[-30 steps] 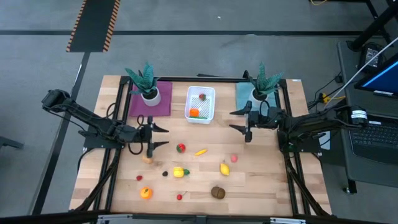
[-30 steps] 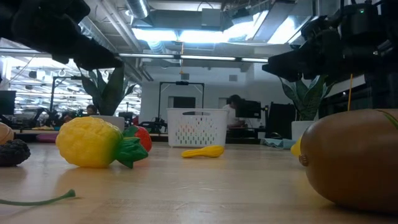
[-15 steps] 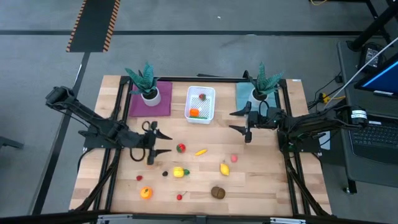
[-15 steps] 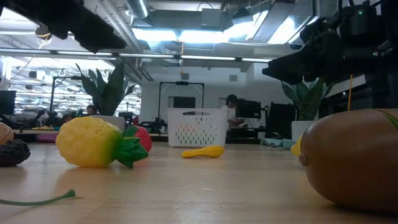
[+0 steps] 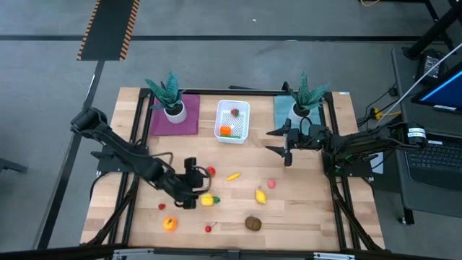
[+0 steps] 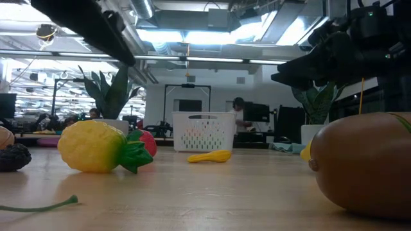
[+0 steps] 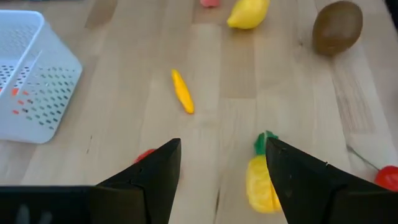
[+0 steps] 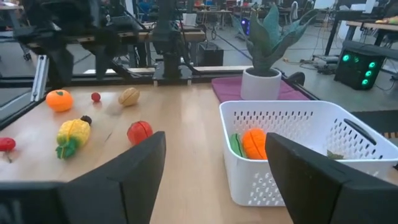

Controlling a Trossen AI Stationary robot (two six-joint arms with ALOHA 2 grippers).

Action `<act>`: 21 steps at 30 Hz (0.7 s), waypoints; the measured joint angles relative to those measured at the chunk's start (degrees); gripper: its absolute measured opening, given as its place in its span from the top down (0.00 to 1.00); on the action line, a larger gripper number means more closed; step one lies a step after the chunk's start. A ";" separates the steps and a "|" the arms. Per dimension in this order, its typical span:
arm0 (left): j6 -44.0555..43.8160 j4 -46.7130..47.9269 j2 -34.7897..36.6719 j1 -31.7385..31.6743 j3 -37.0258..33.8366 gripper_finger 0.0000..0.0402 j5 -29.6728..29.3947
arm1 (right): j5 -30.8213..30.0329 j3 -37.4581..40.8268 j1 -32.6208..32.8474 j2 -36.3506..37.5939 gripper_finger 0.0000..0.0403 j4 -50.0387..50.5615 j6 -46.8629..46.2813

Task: Pick and placing Produce into tupperware
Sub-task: Put the yellow pineapple into the white bin

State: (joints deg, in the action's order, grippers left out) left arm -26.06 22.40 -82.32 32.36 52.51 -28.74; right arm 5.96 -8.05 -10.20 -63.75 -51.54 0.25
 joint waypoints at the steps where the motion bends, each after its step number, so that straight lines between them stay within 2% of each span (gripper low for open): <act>1: -0.63 1.68 -1.38 0.39 1.89 0.44 -0.01 | 0.11 0.00 0.00 0.00 0.31 0.23 -0.09; 6: -4.38 10.11 -6.81 2.63 10.58 0.44 0.03 | 0.17 0.00 0.89 0.00 0.31 0.67 0.02; 10: -9.18 13.22 -9.59 3.73 14.76 0.44 0.73 | 0.17 0.00 1.45 0.00 0.31 0.67 0.08; 13: -9.84 13.24 -11.39 3.76 16.31 0.44 2.77 | 0.17 0.00 1.46 0.00 0.31 0.66 0.14; 21: -9.86 15.74 -13.21 3.56 17.16 0.44 3.11 | 0.17 0.00 1.44 0.00 0.31 0.62 0.03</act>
State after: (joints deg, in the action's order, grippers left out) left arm -35.92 38.14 -95.53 35.92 69.67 -25.63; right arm 6.13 -8.05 -8.75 -63.75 -50.92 0.27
